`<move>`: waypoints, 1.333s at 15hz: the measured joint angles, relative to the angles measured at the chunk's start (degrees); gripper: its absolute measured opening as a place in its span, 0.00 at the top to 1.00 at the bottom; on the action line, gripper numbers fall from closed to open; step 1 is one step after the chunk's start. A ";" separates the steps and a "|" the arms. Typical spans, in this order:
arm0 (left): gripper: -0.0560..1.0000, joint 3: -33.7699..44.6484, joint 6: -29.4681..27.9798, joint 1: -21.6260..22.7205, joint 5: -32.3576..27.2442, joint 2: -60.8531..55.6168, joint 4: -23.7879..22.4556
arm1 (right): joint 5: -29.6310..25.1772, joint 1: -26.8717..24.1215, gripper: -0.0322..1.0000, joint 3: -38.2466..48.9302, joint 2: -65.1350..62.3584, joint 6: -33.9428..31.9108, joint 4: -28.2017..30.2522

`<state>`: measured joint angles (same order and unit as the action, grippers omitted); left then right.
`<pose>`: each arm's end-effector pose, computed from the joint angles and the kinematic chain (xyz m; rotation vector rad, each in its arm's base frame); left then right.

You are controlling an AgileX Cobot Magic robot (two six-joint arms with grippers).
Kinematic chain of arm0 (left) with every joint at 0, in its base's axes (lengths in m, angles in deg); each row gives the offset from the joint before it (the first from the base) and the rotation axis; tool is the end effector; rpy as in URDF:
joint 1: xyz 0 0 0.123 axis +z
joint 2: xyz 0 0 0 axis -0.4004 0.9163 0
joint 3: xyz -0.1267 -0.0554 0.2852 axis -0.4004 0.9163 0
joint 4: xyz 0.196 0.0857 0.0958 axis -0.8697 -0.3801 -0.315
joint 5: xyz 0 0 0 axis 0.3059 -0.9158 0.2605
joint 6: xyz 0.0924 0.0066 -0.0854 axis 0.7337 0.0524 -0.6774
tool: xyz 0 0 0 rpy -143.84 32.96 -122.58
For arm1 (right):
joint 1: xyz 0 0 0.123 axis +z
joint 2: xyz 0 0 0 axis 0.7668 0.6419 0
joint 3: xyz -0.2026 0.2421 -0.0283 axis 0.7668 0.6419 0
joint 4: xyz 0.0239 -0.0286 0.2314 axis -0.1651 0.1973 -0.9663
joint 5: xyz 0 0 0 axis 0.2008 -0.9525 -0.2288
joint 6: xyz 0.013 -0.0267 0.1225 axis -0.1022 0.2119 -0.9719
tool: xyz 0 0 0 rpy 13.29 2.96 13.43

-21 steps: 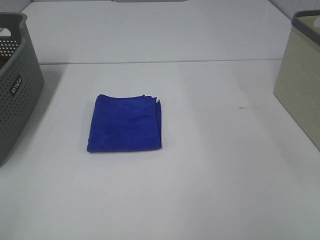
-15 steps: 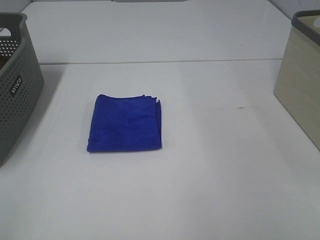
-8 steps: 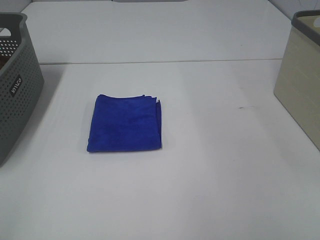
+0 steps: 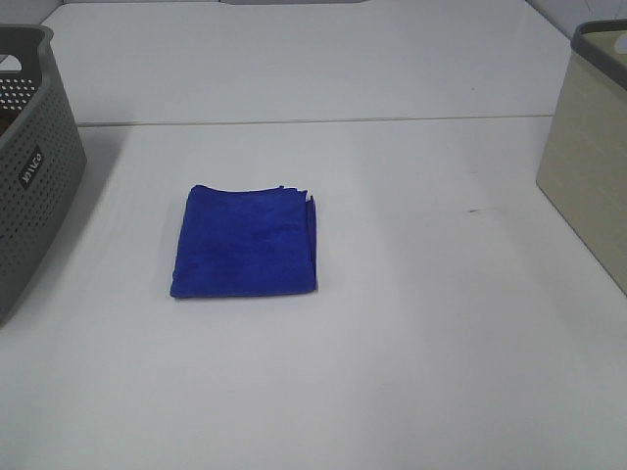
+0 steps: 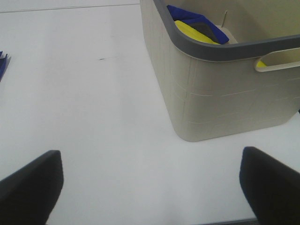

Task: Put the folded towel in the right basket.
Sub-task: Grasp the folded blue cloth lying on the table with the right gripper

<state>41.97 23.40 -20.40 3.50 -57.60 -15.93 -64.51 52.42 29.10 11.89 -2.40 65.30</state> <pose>-0.0216 -0.0012 0.2534 -0.0243 2.0268 0.0556 -0.0221 -0.0058 0.2539 0.0175 2.0359 0.0083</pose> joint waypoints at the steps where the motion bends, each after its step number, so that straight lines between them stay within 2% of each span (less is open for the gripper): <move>1: 0.03 0.00 0.00 0.00 0.00 0.00 0.00 | 0.00 0.00 0.03 0.00 0.00 0.00 0.00; 20: 0.03 0.00 0.00 0.00 0.00 0.00 0.00 | 0.00 0.00 0.03 0.00 0.00 0.00 0.00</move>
<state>41.97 23.40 -20.40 3.50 -57.60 -15.93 -64.51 52.42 29.10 11.89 -2.40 65.30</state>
